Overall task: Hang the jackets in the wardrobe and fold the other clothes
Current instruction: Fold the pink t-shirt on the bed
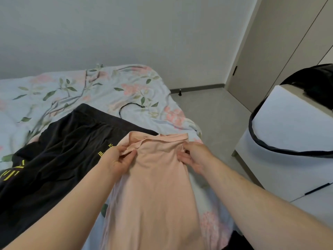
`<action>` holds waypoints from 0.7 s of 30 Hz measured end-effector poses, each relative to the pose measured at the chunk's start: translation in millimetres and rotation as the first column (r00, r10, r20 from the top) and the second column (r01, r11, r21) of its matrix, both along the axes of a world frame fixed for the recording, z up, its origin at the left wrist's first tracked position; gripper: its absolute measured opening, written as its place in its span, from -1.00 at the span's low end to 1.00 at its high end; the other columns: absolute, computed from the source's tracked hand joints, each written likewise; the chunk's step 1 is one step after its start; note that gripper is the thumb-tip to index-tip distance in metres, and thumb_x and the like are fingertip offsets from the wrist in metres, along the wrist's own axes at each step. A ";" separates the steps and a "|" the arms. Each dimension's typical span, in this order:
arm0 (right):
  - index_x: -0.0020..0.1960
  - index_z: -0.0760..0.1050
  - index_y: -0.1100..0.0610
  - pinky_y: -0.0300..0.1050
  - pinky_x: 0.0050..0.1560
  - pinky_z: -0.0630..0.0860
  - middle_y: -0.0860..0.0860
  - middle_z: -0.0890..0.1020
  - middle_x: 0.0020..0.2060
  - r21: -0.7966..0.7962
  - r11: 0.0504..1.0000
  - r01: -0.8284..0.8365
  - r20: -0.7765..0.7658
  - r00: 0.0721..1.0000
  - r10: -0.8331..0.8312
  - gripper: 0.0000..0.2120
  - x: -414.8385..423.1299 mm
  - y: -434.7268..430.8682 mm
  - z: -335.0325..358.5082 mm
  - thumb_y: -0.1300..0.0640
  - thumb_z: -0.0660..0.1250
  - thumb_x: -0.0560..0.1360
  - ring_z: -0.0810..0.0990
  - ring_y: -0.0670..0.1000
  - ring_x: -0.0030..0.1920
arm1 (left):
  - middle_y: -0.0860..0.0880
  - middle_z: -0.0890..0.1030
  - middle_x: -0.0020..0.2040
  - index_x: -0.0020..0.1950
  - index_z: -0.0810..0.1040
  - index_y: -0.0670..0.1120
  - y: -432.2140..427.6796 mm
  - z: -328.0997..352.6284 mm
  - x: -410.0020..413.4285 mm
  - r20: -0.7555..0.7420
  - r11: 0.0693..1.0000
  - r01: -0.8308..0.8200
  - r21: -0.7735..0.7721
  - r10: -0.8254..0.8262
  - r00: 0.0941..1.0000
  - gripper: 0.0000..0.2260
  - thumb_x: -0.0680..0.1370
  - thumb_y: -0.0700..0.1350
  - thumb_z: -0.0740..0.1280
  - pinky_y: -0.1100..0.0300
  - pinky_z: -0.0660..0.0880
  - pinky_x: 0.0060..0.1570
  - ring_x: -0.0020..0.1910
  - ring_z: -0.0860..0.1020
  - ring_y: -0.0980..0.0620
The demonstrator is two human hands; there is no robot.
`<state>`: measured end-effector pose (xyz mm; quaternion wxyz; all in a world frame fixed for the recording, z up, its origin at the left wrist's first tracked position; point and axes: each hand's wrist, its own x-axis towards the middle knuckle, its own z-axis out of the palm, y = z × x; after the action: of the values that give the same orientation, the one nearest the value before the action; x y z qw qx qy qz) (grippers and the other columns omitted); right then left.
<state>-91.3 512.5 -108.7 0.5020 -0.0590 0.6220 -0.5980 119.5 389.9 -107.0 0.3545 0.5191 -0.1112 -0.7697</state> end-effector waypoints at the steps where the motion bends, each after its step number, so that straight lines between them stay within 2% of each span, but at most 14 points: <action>1: -0.10 0.58 0.11 -0.06 -0.18 0.64 0.06 0.63 -0.26 -0.021 1.000 -0.018 -0.026 0.999 0.018 -0.78 1.2 -2.1 0.6 0.34 0.22 0.56 0.64 0.00 -0.33 | -0.19 0.55 0.12 0.20 0.51 -0.31 -1.0 -2.7 -0.7 0.017 0.999 0.012 -0.036 -0.012 1.000 -0.81 0.60 -0.34 0.24 0.05 0.60 -0.15 0.02 0.57 -0.09; 2: 0.03 0.58 0.08 -0.03 -0.06 0.63 -0.01 0.67 -0.24 -0.025 0.999 -0.047 -0.091 0.995 0.044 -0.80 3.7 -1.0 -0.7 0.30 0.23 0.56 0.65 -0.03 -0.28 | -0.18 0.55 0.07 0.22 0.50 -0.30 0.9 -6.1 -0.8 0.043 0.996 0.032 -0.088 -0.028 0.999 -0.79 0.59 -0.34 0.26 0.08 0.61 -0.14 -0.01 0.58 -0.09; 3: 0.19 0.52 0.02 -0.01 0.05 0.61 -0.07 0.67 -0.10 0.005 0.997 -0.078 -0.202 0.976 0.078 -0.74 7.5 4.1 -3.8 0.25 0.27 0.55 0.66 -0.03 -0.16 | -0.16 0.54 0.06 0.29 0.47 -0.26 6.1 -9.5 1.5 0.091 0.983 0.067 -0.170 -0.052 0.995 -0.72 0.57 -0.34 0.27 0.05 0.62 -0.07 -0.01 0.59 -0.10; 5: 0.35 0.40 -0.09 -0.10 0.12 0.55 -0.08 0.53 0.20 0.132 0.979 -0.153 -0.507 0.839 0.199 -0.55 18.1 22.2 -13.9 0.19 0.29 0.50 0.60 -0.03 0.06 | -0.10 0.54 0.08 0.40 0.40 0.00 25.9 -19.2 11.4 0.337 0.897 0.220 -0.384 -0.086 0.938 -0.51 0.49 -0.30 0.30 -0.07 0.58 0.11 0.05 0.61 -0.14; 7: 0.39 0.38 -0.08 -0.35 0.21 0.34 -0.07 0.40 0.38 0.216 0.930 -0.297 -0.739 0.574 0.354 -0.54 34.5 46.5 -26.0 0.17 0.27 0.51 0.48 -0.07 0.24 | 0.01 0.54 0.20 0.39 0.37 0.16 62.0 -29.9 28.2 0.699 0.607 0.576 -0.548 -0.046 0.713 -0.47 0.46 -0.19 0.34 0.00 0.47 0.23 0.25 0.52 0.04; 9: 0.42 0.39 -0.06 -0.41 0.34 0.14 -0.09 0.27 0.49 0.348 0.826 -0.444 -0.820 0.283 0.498 -0.59 49.9 73.7 -45.0 0.11 0.23 0.57 0.30 -0.07 0.44 | 0.10 0.36 0.43 0.50 0.30 0.08 101.2 -50.9 48.1 0.877 0.273 0.837 -0.474 0.062 0.477 -0.43 0.50 -0.04 0.34 0.12 0.19 0.42 0.46 0.14 0.37; 10: 0.44 0.39 -0.06 -0.34 0.41 0.08 -0.07 0.22 0.53 0.430 0.764 -0.481 -0.817 0.154 0.556 -0.59 56.4 86.8 -54.9 0.08 0.20 0.60 0.21 -0.04 0.50 | 0.09 0.24 0.52 0.54 0.26 0.05 118.5 -62.7 58.1 0.932 0.173 0.916 -0.361 0.098 0.349 -0.41 0.52 0.07 0.27 0.15 0.05 0.46 0.51 -0.02 0.36; 11: 0.46 0.37 -0.04 -0.27 0.46 0.02 -0.04 0.17 0.56 0.506 0.708 -0.493 -0.795 0.052 0.604 -0.59 61.2 99.4 -63.3 0.05 0.16 0.61 0.15 -0.02 0.53 | 0.05 0.11 0.58 0.57 0.21 0.04 134.1 -71.4 67.3 0.970 0.115 0.969 -0.221 0.126 0.206 -0.38 0.53 0.19 0.14 0.16 -0.06 0.48 0.56 -0.10 0.24; 13: 0.53 0.26 -0.02 -0.22 0.49 -0.12 0.00 0.07 0.59 0.622 0.604 -0.498 -0.721 -0.063 0.690 -0.55 66.6 117.8 -72.3 0.03 0.11 0.65 0.04 -0.02 0.57 | 0.00 -0.08 0.61 0.61 0.07 0.04 158.6 -83.4 86.0 0.981 0.049 0.999 0.002 0.192 -0.011 -0.30 0.51 0.28 -0.15 0.16 -0.22 0.50 0.58 -0.16 0.03; 15: 0.55 0.22 0.01 -0.19 0.50 -0.11 0.02 0.05 0.60 0.669 0.549 -0.501 -0.676 -0.103 0.730 -0.53 68.1 126.7 -68.2 0.02 0.11 0.66 0.01 -0.01 0.57 | -0.05 0.01 0.59 0.59 0.15 -0.01 177.6 -81.0 101.2 0.969 0.051 0.999 0.013 0.246 -0.025 -0.31 0.52 0.26 -0.15 0.17 -0.21 0.50 0.58 0.00 -0.07; 17: 0.51 0.28 0.03 -0.17 0.48 0.04 0.01 0.14 0.56 0.674 0.545 -0.499 -0.663 -0.082 0.744 -0.55 68.3 135.1 -59.5 0.03 0.16 0.63 0.11 0.02 0.54 | -0.14 0.24 0.53 0.51 0.35 -0.09 194.3 -76.4 113.0 0.961 0.091 0.996 -0.001 0.276 -0.025 -0.32 0.53 0.26 -0.08 0.07 0.03 0.49 0.50 0.28 -0.19; 19: 0.46 0.31 0.04 -0.12 0.41 0.25 0.00 0.26 0.44 0.679 0.579 -0.451 -0.658 -0.026 0.752 -0.56 70.0 147.0 -53.0 0.02 0.20 0.60 0.25 0.05 0.43 | -0.24 0.40 0.45 0.43 0.46 -0.17 209.2 -75.1 122.3 0.961 0.137 0.990 0.036 0.267 -0.072 -0.26 0.56 0.32 -0.11 -0.12 0.36 0.35 0.39 0.43 -0.28; 20: 0.45 0.30 0.04 -0.10 0.33 0.35 0.00 0.29 0.35 0.685 0.602 -0.410 -0.652 0.023 0.758 -0.55 70.7 152.8 -51.0 0.01 0.23 0.58 0.32 0.04 0.35 | -0.27 0.44 0.42 0.41 0.48 -0.20 215.8 -74.9 126.6 0.966 0.172 0.985 0.024 0.248 -0.067 -0.27 0.56 0.32 -0.05 -0.14 0.45 0.26 0.35 0.47 -0.29; 21: 0.43 0.28 0.04 -0.11 0.22 0.42 0.01 0.31 0.26 0.691 0.621 -0.371 -0.634 0.103 0.767 -0.52 71.7 158.5 -49.1 -0.02 0.26 0.55 0.37 0.03 0.25 | -0.27 0.40 0.45 0.45 0.43 -0.20 220.5 -73.8 130.9 0.978 0.240 0.970 0.027 0.193 -0.075 -0.28 0.53 0.31 0.05 -0.11 0.44 0.29 0.38 0.45 -0.26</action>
<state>-19.6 671.0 -157.7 0.2722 -0.5199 0.8051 -0.0864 250.4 610.4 -180.8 0.0444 0.5175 -0.8421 -0.1453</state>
